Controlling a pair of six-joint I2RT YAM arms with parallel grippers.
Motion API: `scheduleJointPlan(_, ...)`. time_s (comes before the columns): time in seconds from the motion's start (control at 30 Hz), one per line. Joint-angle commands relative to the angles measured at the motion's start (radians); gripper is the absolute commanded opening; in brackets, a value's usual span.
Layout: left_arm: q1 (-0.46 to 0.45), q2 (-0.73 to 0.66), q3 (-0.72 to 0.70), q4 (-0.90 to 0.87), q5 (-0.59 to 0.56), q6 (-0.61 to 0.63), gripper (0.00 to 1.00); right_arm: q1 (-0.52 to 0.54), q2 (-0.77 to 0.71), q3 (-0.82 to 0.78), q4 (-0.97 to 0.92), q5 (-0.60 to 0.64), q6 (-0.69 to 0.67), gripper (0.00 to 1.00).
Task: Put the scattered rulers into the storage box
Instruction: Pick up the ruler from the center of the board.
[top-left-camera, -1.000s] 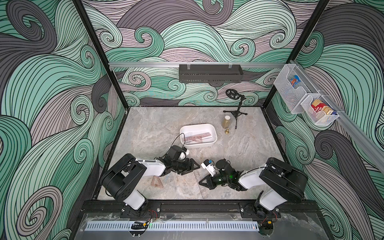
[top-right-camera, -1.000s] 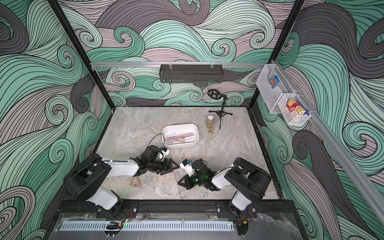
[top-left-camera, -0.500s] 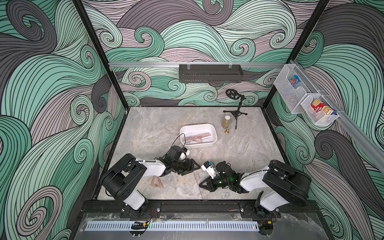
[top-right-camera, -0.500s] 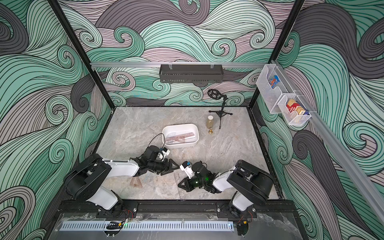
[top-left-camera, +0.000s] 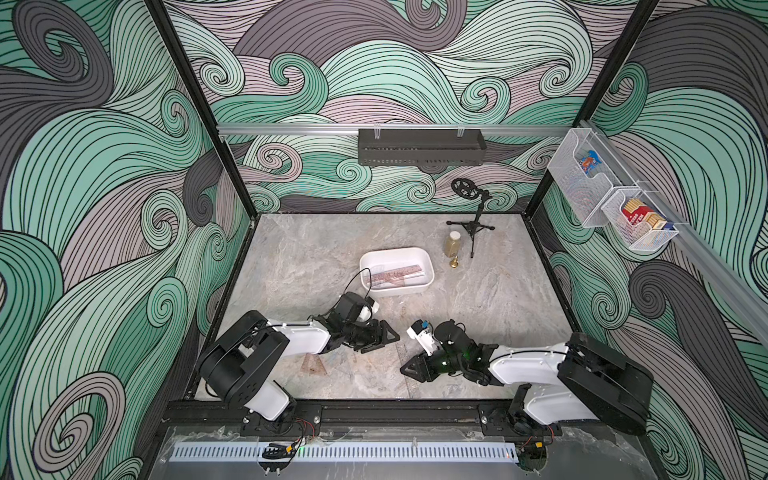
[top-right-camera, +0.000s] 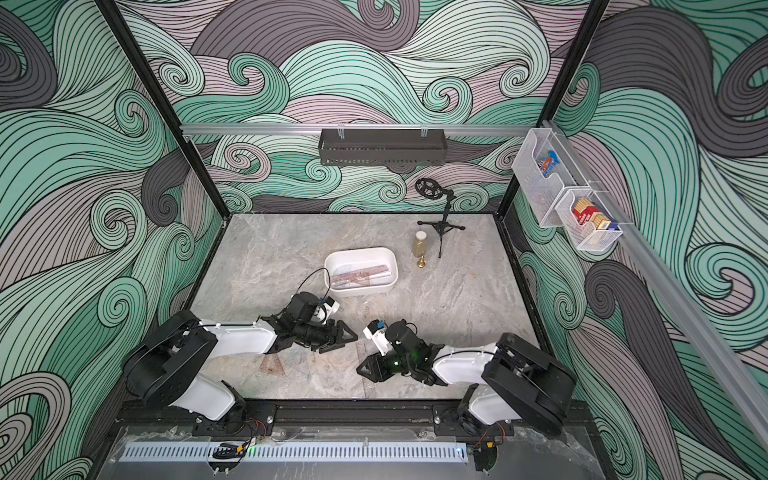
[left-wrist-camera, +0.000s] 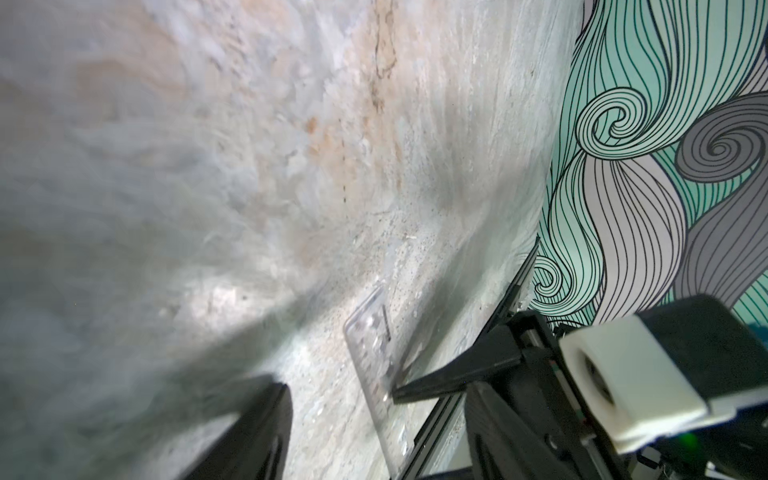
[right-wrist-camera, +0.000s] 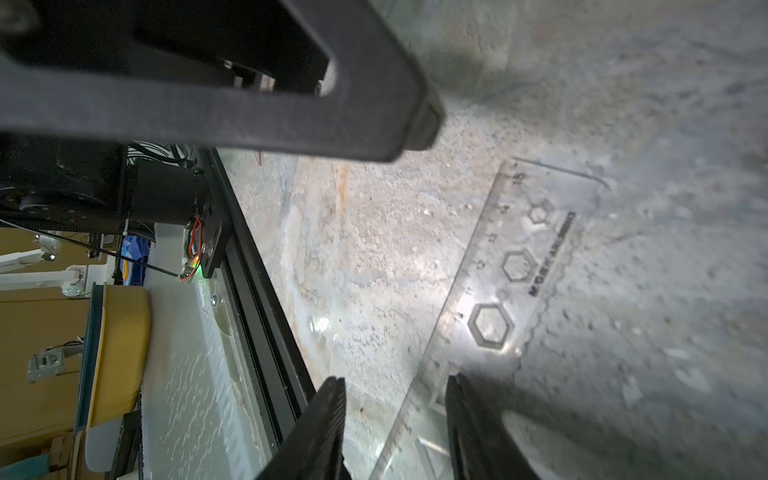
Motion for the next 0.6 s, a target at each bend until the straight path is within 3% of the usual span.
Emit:
scheduleJointPlan(0.0, -0.009, -0.061, -0.004, -0.098, 0.027, 0.061, 0.7, -0.005, -0.076, -0.037, -0.132, -0.004, 0.051, 0.45)
scheduleJointPlan(0.13, -0.016, -0.058, 0.045, -0.103, 0.033, 0.099, 0.69, -0.003, -0.171, -0.088, -0.137, -0.017, 0.109, 0.46)
scheduleJointPlan(0.37, -0.102, 0.078, 0.195, -0.082, 0.03, 0.148, 0.69, 0.001, -0.227, -0.137, -0.123, -0.012, 0.184, 0.45)
scheduleJointPlan(0.57, -0.135, 0.157, 0.234, -0.091, -0.011, 0.171, 0.69, 0.019, -0.292, -0.163, -0.135, -0.023, 0.267, 0.45)
